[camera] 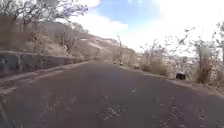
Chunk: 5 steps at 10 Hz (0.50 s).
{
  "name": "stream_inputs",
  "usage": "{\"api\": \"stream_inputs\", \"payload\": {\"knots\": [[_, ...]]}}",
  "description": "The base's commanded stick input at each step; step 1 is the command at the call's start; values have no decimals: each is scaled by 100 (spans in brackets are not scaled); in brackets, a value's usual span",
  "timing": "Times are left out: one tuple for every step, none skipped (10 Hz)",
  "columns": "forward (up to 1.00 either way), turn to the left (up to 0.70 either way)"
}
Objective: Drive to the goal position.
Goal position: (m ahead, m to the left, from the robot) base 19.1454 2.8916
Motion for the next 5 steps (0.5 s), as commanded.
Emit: {"api": "stream_inputs", "payload": {"knots": [[70, 2], [70, 0], [70, 1], [70, 0], [70, 0]]}}
